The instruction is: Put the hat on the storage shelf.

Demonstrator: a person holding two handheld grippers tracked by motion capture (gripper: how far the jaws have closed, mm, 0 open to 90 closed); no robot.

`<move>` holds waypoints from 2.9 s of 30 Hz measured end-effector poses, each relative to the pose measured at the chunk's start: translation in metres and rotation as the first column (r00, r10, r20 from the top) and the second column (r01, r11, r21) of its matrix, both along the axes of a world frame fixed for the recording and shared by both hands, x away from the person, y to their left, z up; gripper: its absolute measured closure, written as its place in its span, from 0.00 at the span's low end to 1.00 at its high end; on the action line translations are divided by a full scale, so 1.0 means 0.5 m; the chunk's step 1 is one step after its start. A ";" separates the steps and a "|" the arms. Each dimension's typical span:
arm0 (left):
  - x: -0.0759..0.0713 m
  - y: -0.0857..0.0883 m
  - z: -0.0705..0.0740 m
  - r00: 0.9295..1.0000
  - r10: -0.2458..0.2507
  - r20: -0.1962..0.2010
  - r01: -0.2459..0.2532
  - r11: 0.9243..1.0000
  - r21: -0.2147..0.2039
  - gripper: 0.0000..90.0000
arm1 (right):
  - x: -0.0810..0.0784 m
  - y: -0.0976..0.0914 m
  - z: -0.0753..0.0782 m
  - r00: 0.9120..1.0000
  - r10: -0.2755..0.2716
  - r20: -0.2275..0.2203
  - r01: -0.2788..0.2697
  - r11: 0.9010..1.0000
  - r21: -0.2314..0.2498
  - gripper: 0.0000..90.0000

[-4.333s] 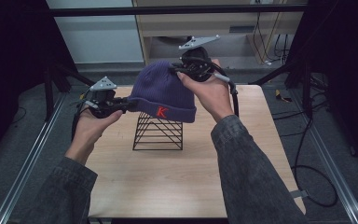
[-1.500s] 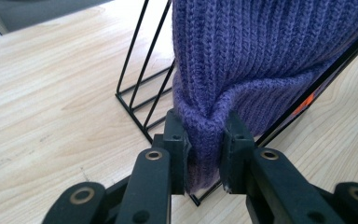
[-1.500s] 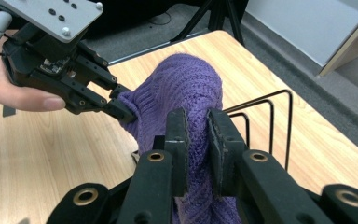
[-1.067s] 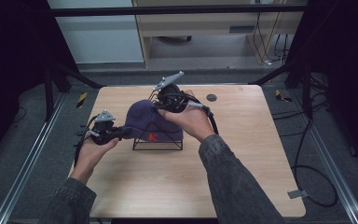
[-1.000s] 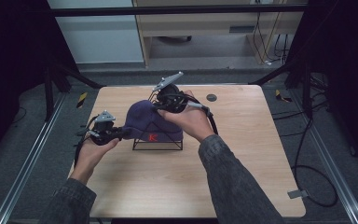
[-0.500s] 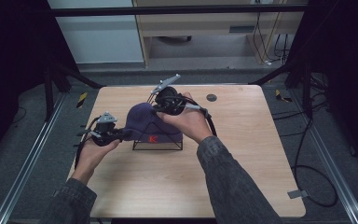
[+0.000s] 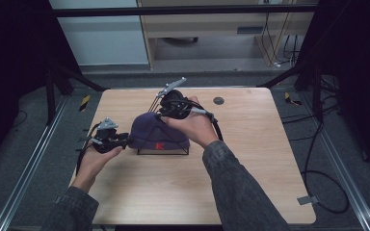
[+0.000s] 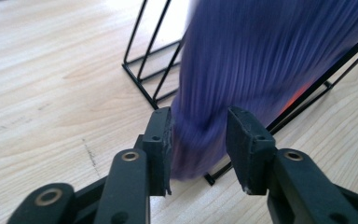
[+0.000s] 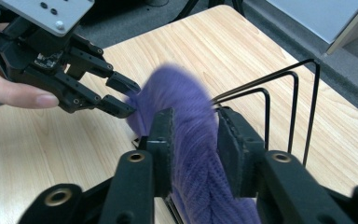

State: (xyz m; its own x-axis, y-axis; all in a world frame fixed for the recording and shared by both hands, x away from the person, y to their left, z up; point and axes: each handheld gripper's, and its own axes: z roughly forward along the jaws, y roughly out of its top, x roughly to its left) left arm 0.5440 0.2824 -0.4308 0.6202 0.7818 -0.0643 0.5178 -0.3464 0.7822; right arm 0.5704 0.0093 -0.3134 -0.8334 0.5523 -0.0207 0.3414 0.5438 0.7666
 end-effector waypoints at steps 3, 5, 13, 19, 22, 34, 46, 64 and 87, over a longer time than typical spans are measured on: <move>-0.007 0.003 0.010 1.000 0.008 0.024 -0.008 1.000 0.006 0.62 | -0.001 0.001 0.004 1.000 -0.001 0.006 0.001 1.000 0.001 0.73; -0.014 0.005 0.016 0.999 0.021 0.034 -0.021 1.000 0.013 0.59 | -0.003 0.002 0.005 1.000 0.001 0.011 -0.001 1.000 0.004 0.72; -0.033 0.019 0.012 0.996 0.082 0.040 -0.084 0.996 0.044 0.43 | -0.009 0.004 0.009 1.000 0.001 0.019 -0.001 1.000 0.007 0.72; -0.039 0.035 -0.002 0.991 0.128 0.039 -0.131 0.987 0.092 0.30 | -0.013 -0.003 0.014 1.000 -0.010 0.018 0.010 1.000 0.019 0.70; -0.037 0.044 -0.013 0.988 0.152 0.025 -0.154 0.983 0.101 0.25 | -0.016 -0.005 0.016 1.000 -0.010 0.021 0.010 1.000 0.022 0.70; -0.022 0.081 -0.091 0.971 0.227 -0.076 -0.210 0.960 0.184 0.08 | -0.033 -0.023 0.029 0.999 -0.033 0.024 0.033 0.999 0.024 0.58; -0.013 0.081 -0.113 0.966 0.230 -0.117 -0.201 0.954 0.222 0.06 | -0.053 -0.051 0.030 0.996 -0.079 0.032 0.078 0.996 0.035 0.36; -0.017 0.076 -0.134 0.966 0.226 -0.128 -0.196 0.958 0.210 0.00 | -0.095 -0.209 0.016 0.974 -0.225 0.032 0.222 0.971 0.092 0.11; -0.023 0.075 -0.137 0.968 0.223 -0.116 -0.197 0.960 0.199 0.00 | -0.173 -0.411 -0.123 0.927 -0.374 -0.007 0.374 0.925 0.067 0.13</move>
State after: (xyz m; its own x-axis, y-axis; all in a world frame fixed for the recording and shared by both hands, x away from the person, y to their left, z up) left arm 0.5326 0.3199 -0.4992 0.4362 0.8996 0.0208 0.6913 -0.3498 0.6322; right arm 0.4836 -0.1964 -0.3749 -0.5663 0.8239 0.0222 0.5057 0.3260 0.7987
